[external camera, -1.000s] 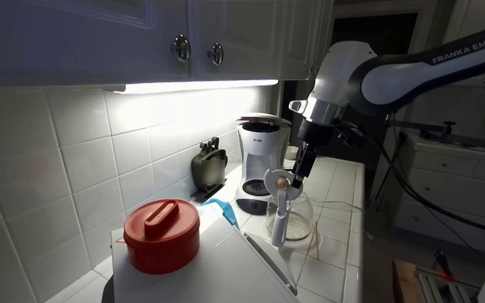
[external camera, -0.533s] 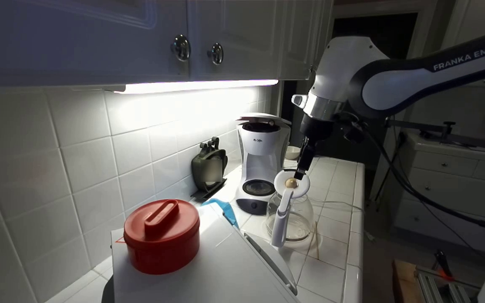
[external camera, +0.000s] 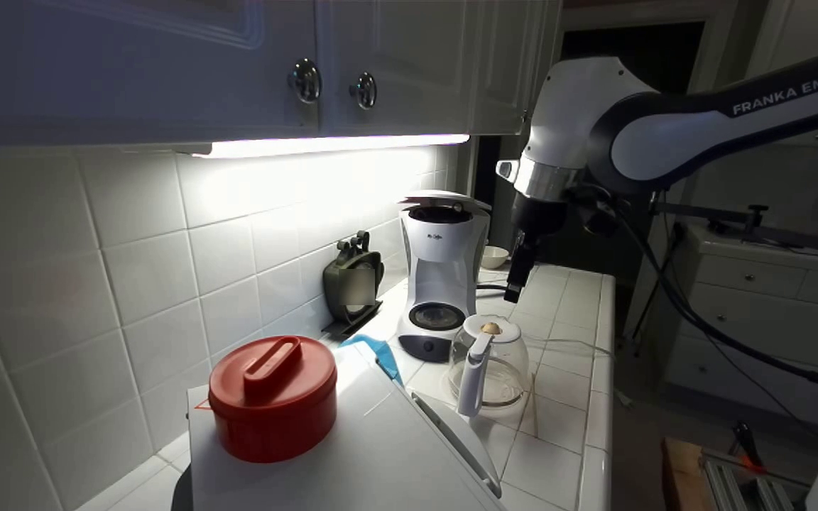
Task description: Close the lid of the coffee pot
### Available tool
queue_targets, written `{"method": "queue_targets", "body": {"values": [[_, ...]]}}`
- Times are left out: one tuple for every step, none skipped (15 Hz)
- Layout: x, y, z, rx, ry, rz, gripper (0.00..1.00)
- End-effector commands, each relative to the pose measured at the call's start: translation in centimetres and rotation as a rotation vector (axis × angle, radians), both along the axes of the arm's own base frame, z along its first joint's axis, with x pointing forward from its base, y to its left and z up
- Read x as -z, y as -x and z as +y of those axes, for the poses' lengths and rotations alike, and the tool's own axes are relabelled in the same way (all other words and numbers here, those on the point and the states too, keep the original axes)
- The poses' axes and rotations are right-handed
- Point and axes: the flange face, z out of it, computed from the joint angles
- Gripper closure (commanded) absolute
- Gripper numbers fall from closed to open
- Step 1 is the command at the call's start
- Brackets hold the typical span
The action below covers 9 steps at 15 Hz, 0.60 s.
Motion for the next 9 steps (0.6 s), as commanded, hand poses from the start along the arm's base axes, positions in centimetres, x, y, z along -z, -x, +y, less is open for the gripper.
{"method": "queue_targets", "body": {"values": [[0.01,-0.19,1.20,0.062,0.004,0.037,0.00],[0.08,-0.11,1.53,0.064,0.007,0.038,0.00],[0.11,-0.14,1.76,0.078,0.017,0.035,0.00],[0.21,0.14,1.33,0.048,0.000,0.024,0.00],[0.23,0.14,1.61,0.054,0.001,0.024,0.00],[0.23,0.13,1.77,0.056,0.001,0.024,0.00],[0.23,0.13,1.80,0.057,0.001,0.024,0.00],[0.23,0.13,1.79,0.059,0.001,0.024,0.00],[0.23,0.13,1.78,0.059,0.001,0.024,0.00]]}}
